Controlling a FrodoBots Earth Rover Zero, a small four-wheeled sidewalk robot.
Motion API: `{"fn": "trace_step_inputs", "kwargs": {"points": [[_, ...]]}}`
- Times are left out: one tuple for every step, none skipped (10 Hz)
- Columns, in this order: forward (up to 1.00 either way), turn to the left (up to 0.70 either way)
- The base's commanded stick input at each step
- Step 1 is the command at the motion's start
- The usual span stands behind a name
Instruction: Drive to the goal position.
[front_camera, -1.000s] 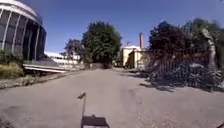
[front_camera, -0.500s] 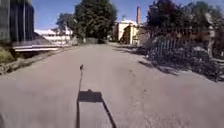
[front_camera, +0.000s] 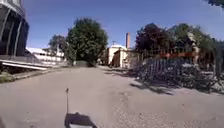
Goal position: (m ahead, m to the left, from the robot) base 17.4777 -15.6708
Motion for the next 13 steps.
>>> {"fn": "trace_step_inputs", "kwargs": {"points": [[0.70, 0.00], [0.70, 0.00], [0.70, 0.00], [0.70, 0.00], [0.70, 0.00], [0.70, 0.00], [0.70, 0.00], [0.70, 0.00], [0.70, 0.00], [0.70, 0.00], [0.70, 0.00], [0.70, 0.00], [0.70, 0.00]]}}
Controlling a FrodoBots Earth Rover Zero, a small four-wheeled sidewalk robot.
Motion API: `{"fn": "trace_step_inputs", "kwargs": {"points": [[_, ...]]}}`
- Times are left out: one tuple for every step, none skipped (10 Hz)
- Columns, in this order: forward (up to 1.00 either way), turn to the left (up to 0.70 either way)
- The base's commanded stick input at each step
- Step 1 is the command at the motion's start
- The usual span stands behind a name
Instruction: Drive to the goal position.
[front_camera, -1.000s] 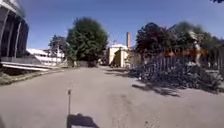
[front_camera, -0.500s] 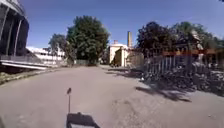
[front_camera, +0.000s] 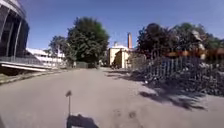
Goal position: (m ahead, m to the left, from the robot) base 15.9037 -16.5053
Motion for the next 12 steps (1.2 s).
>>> {"fn": "trace_step_inputs", "kwargs": {"points": [[0.70, 0.00], [0.70, 0.00], [0.70, 0.00], [0.70, 0.00], [0.70, 0.00], [0.70, 0.00], [0.70, 0.00], [0.70, 0.00], [0.70, 0.00], [0.70, 0.00], [0.70, 0.00], [0.70, 0.06]]}}
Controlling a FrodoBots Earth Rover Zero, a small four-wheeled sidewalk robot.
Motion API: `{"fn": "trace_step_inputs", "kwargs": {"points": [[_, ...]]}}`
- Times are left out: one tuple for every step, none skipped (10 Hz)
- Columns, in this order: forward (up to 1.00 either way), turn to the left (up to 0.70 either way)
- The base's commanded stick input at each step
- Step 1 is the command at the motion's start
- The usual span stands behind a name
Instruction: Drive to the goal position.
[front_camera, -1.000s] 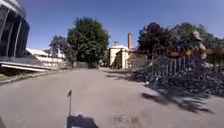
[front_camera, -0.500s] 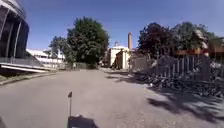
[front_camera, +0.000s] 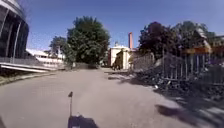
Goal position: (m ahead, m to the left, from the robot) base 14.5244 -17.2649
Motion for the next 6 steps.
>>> {"fn": "trace_step_inputs", "kwargs": {"points": [[0.70, 0.13], [0.70, 0.12], [0.70, 0.06], [0.70, 0.00], [0.70, 0.00], [0.70, 0.00]]}}
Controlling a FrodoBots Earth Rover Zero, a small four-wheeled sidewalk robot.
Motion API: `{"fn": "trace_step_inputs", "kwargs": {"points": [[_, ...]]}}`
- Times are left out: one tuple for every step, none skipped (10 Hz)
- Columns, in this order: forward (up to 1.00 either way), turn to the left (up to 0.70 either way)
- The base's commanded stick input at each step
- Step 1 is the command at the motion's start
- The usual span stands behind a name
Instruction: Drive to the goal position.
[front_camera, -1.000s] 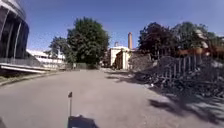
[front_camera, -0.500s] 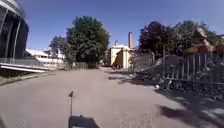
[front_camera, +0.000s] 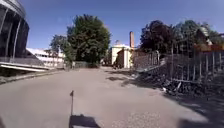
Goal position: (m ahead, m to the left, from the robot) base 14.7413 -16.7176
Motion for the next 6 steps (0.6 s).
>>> {"fn": "trace_step_inputs", "kwargs": {"points": [[0.70, 0.00], [0.70, 0.00], [0.70, 0.00], [0.70, 0.00], [0.70, 0.00], [0.70, 0.00]]}}
